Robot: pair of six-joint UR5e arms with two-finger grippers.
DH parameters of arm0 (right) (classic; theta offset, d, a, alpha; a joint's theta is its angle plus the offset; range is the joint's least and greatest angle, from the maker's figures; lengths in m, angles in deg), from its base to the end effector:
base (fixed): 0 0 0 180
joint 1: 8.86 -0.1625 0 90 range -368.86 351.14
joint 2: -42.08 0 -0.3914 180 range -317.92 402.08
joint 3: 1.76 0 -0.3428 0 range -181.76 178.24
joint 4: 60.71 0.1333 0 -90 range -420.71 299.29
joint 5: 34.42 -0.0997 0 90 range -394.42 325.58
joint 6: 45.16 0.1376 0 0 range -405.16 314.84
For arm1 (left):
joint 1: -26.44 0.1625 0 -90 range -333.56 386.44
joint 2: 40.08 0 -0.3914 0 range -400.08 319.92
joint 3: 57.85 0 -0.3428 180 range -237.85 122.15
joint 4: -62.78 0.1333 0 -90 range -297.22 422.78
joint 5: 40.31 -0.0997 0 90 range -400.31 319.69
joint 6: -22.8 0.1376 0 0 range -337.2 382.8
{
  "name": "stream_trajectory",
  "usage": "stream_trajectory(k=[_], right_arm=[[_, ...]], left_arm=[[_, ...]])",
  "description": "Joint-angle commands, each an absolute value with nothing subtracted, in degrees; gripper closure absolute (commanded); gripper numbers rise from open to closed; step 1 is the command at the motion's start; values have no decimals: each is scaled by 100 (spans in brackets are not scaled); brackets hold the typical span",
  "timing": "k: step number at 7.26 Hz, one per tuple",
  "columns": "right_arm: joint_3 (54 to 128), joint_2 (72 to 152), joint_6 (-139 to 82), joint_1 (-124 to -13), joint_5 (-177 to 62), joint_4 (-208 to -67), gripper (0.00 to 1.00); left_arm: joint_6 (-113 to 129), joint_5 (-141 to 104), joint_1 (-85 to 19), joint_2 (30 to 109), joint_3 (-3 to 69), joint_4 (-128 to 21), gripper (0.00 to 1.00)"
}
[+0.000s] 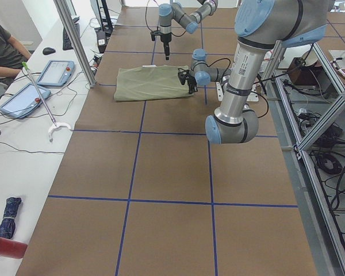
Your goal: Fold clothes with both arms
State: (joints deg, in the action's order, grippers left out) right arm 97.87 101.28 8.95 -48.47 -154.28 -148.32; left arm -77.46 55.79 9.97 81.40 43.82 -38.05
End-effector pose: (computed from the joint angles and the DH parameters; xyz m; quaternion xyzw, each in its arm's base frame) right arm -0.4329 -0.4424 0.2961 0.0263 -0.4257 -0.0648 0.9021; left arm 0.5645 -0.2907 0.2617 -0.0228 0.4551 -0.1822 0.8713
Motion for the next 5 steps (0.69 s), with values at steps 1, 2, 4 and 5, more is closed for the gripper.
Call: stream_trajectory(k=[1,2,4,5], right_arm=[[9817,10071,2217,-4378,-15004,-14825,0],[9852,10105,3252,-4149,-14722,-14816,0],[10044,10244,4797,-3719,-13833,-14851,0],[10185,10542,5279,-3586,-13822,-14843,0]], left_arm=[[-7731,5593,992,8103,4612,-3777,100],[-7731,5593,992,8121,4612,-3777,100],[-7722,5619,992,8095,4708,-3777,100],[-7722,5681,992,8112,4709,-3777,100]])
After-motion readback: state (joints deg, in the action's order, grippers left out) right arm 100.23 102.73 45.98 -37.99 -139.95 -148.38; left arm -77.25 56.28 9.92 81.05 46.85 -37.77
